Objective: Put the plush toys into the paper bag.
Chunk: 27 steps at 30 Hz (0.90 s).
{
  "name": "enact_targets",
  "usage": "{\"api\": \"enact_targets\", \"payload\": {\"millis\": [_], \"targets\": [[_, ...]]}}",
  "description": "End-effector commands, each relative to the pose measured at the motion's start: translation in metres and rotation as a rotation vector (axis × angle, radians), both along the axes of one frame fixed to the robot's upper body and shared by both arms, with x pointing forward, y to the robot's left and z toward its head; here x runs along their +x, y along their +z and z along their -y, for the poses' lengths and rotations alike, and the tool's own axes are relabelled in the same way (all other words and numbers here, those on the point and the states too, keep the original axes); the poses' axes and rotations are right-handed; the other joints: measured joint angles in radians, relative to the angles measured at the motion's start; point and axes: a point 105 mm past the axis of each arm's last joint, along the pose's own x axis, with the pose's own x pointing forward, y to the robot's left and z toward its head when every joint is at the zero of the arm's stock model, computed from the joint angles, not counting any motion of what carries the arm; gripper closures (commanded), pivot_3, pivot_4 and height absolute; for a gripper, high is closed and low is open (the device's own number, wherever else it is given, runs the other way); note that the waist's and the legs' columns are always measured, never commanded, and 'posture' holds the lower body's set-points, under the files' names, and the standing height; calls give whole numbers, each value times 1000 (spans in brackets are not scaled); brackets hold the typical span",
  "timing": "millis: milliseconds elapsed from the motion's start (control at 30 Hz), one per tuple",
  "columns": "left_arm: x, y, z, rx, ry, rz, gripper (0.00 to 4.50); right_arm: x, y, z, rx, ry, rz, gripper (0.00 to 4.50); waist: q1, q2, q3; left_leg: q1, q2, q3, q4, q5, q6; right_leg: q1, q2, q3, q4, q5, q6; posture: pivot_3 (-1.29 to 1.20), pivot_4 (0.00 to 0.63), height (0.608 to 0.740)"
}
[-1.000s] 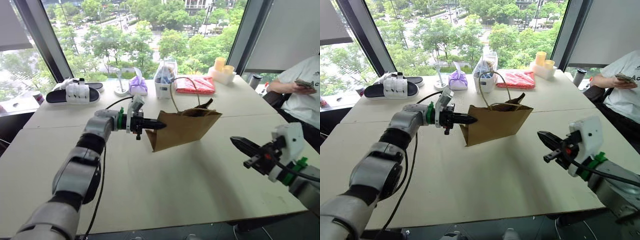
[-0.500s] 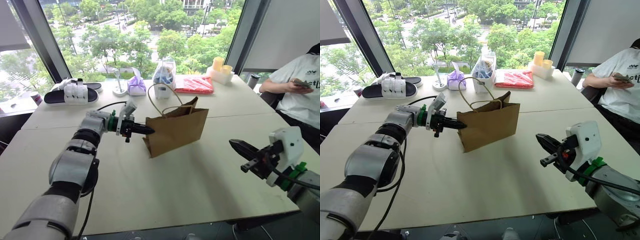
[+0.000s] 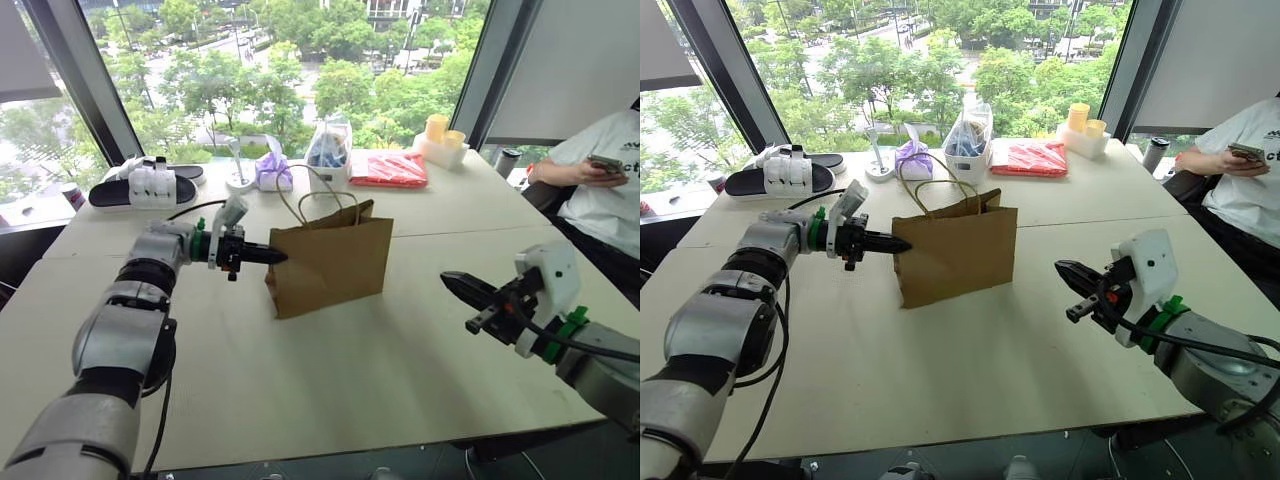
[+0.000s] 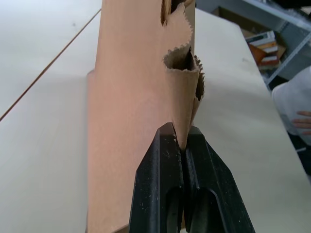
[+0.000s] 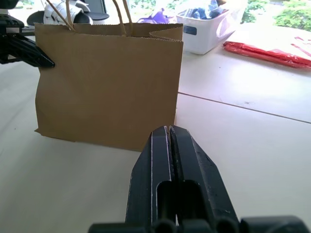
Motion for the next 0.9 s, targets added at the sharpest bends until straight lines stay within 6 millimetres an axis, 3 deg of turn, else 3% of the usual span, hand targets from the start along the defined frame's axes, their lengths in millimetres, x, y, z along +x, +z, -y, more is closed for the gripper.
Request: {"api": "enact_targets", "payload": {"millis": [33,233,267,367,567,600,767,900], "targets": [[3,0,-5,59,13,86,4446,2,10,-3,-12,23,46,4500,1,0,0,0,0,0,1,0,0,0,0,0,0,0,0,0,150,740],[13,2,-14,98,113,131,4446,7,11,-6,-19,42,50,4500,1,0,0,-1,0,0,3,-1,2,0,0,0,1,0,0,0,150,740],[15,2,-15,102,127,134,4216,7,11,-6,-20,44,50,4500,1,0,0,-1,0,0,3,-1,2,0,0,0,1,0,0,0,150,740],[14,3,-18,113,127,138,3205,8,10,-8,-24,51,47,4500,0,0,0,-1,0,0,3,-1,2,0,0,0,2,0,0,0,150,740],[13,16,-38,122,164,221,217,12,0,-11,-38,72,16,4500,-1,0,0,-1,0,0,4,-1,2,0,0,0,2,0,0,0,150,740],[12,17,-42,130,172,243,42,12,-4,-12,-53,79,3,4500,-2,0,0,-1,0,0,4,-1,2,0,0,0,2,0,0,0,150,740],[-2,15,-56,117,178,249,42,14,-18,-18,-101,117,-32,4500,-2,0,0,-1,0,0,4,-1,2,0,0,0,2,0,0,0,150,740],[-25,11,-54,73,185,239,42,17,-25,-23,-115,146,-43,4500,-3,0,0,-1,1,0,4,-1,2,0,0,0,2,0,0,0,150,740]]}}
